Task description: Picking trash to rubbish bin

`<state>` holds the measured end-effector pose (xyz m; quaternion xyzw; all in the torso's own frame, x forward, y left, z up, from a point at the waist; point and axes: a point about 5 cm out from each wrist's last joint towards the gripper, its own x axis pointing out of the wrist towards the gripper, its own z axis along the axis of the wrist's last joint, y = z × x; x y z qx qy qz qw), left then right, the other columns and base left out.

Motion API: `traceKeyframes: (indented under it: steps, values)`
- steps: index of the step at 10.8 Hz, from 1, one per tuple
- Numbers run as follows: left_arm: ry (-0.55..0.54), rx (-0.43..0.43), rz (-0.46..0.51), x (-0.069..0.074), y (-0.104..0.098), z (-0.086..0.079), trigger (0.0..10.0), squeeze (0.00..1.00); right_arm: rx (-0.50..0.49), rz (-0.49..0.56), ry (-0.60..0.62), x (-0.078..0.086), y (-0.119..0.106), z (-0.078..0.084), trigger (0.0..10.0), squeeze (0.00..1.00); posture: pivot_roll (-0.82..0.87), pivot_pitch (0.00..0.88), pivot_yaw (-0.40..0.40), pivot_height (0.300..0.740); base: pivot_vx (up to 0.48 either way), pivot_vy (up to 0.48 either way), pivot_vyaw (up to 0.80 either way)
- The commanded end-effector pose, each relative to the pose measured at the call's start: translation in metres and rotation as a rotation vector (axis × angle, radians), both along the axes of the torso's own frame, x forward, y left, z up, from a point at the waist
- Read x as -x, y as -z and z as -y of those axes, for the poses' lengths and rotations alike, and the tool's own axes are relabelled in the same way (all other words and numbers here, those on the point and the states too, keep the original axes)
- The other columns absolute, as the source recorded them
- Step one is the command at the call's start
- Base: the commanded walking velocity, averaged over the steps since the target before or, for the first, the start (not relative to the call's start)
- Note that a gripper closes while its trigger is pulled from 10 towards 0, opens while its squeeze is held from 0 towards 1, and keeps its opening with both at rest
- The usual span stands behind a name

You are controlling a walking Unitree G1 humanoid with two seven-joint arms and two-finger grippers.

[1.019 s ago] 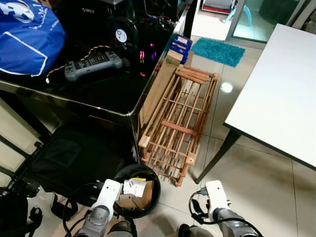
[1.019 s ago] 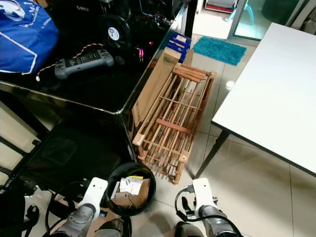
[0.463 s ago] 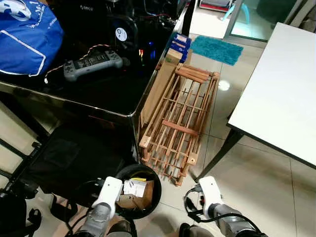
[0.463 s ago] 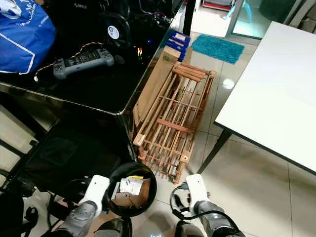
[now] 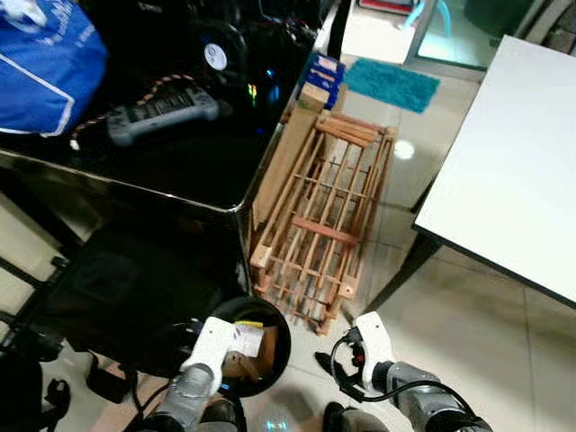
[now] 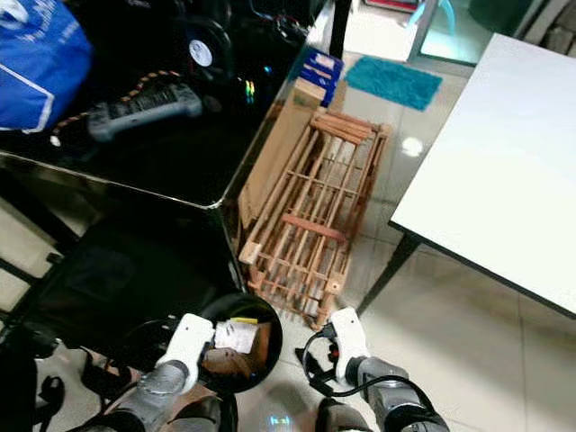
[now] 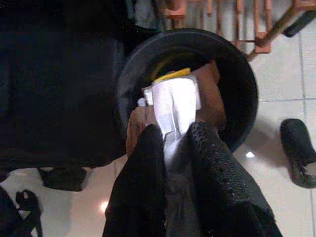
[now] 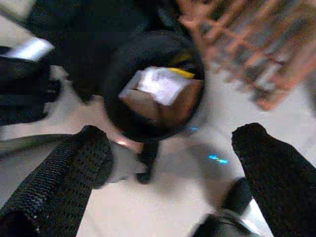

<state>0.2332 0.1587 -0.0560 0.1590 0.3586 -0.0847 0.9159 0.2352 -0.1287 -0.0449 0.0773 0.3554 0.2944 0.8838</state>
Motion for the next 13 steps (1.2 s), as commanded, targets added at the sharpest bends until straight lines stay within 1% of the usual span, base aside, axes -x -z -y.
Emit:
traceKeyframes:
  steps: [1,3,4,6,8,11,12,13]
  values:
    - [0.027,-0.003,-0.034,0.005,0.004,0.004,10.0,0.00,-0.065,-0.018,-0.049,0.004,0.000,-0.007,10.0,0.00,-0.02,0.256,-0.026,0.740,0.000,0.000,0.00]
    - [0.052,-0.004,-0.038,0.005,0.004,0.010,10.0,0.00,-0.071,-0.015,-0.077,0.005,0.000,-0.011,10.0,0.00,-0.02,0.271,-0.032,0.740,0.000,0.000,0.00]
    - [0.065,-0.004,-0.045,0.006,0.005,0.014,10.0,0.00,-0.094,-0.025,-0.119,0.009,0.000,-0.015,10.0,0.00,-0.03,0.285,-0.041,0.740,0.000,0.000,0.00]
    - [0.080,-0.010,-0.056,0.008,0.007,0.019,10.0,0.00,-0.089,-0.038,-0.152,0.016,0.003,-0.016,10.0,0.00,-0.04,0.306,-0.051,0.740,0.000,0.000,0.00]
    - [0.063,-0.022,-0.037,0.007,0.006,0.018,10.0,0.00,-0.108,-0.044,-0.165,0.020,0.004,-0.016,10.0,0.00,-0.04,0.318,-0.054,0.740,0.000,0.000,0.00]
    - [0.051,-0.042,-0.012,0.001,0.002,0.012,10.0,0.00,-0.121,-0.044,-0.166,0.021,0.003,-0.015,10.0,0.00,-0.05,0.320,-0.052,0.740,0.000,0.000,0.00]
    - [0.054,-0.045,-0.009,0.000,0.001,0.012,10.0,1.00,-0.120,-0.046,-0.165,0.022,0.004,-0.014,10.0,0.00,-0.05,0.322,-0.053,0.740,0.000,0.000,0.00]
    - [0.056,-0.049,-0.006,0.000,0.001,0.012,10.0,1.00,-0.123,-0.049,-0.164,0.023,0.004,-0.014,10.0,0.00,-0.05,0.323,-0.054,0.740,0.000,0.000,0.00]
